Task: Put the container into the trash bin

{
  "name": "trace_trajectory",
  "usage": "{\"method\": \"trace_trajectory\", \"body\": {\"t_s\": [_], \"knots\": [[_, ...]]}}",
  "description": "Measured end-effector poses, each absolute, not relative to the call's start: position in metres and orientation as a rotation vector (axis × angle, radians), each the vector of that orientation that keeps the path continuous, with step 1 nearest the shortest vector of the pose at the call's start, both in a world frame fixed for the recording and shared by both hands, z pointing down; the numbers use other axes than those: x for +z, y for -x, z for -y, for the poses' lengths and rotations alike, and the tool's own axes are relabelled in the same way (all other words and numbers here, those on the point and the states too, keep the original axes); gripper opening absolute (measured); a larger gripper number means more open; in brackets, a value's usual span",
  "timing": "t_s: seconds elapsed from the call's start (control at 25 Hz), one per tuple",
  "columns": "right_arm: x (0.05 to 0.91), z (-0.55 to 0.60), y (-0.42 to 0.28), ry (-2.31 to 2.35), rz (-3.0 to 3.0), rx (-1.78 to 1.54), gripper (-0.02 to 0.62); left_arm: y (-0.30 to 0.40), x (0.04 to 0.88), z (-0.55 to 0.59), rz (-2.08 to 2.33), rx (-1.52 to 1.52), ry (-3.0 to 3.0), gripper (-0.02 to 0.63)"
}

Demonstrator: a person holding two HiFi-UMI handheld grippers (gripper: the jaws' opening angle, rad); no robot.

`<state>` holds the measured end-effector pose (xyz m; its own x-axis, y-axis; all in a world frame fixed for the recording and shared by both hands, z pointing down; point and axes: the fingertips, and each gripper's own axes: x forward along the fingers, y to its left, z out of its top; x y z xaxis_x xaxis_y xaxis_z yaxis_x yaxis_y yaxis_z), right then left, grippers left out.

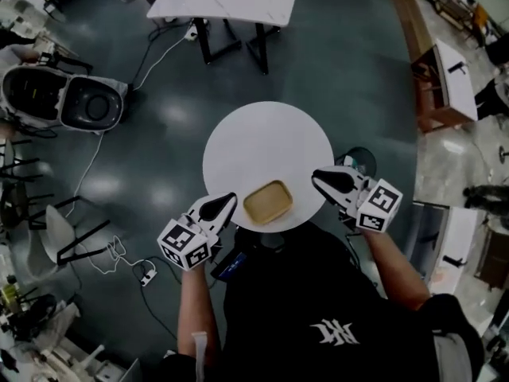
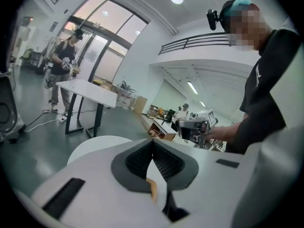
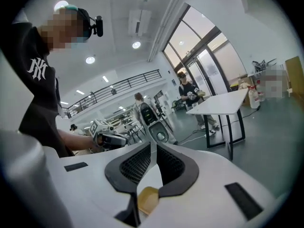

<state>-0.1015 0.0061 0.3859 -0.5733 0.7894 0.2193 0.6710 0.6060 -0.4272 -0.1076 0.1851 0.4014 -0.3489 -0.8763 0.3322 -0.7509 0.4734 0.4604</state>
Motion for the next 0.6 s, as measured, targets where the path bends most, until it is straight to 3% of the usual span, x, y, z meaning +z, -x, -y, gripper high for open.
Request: {"method": "trace_trajectory", "body": {"t_s": [0.44, 0.6], "knots": [[0.437, -0.051, 0.105, 1.46, 2.147, 0.343, 0.048, 0.072, 0.453, -0.21, 2.255, -0.408, -1.01, 0.005], [0.46, -0.064, 0.098, 1.47, 2.055, 0.357, 0.092, 0.062, 0.486, -0.213, 2.206, -0.441, -0.931, 0.006]]}}
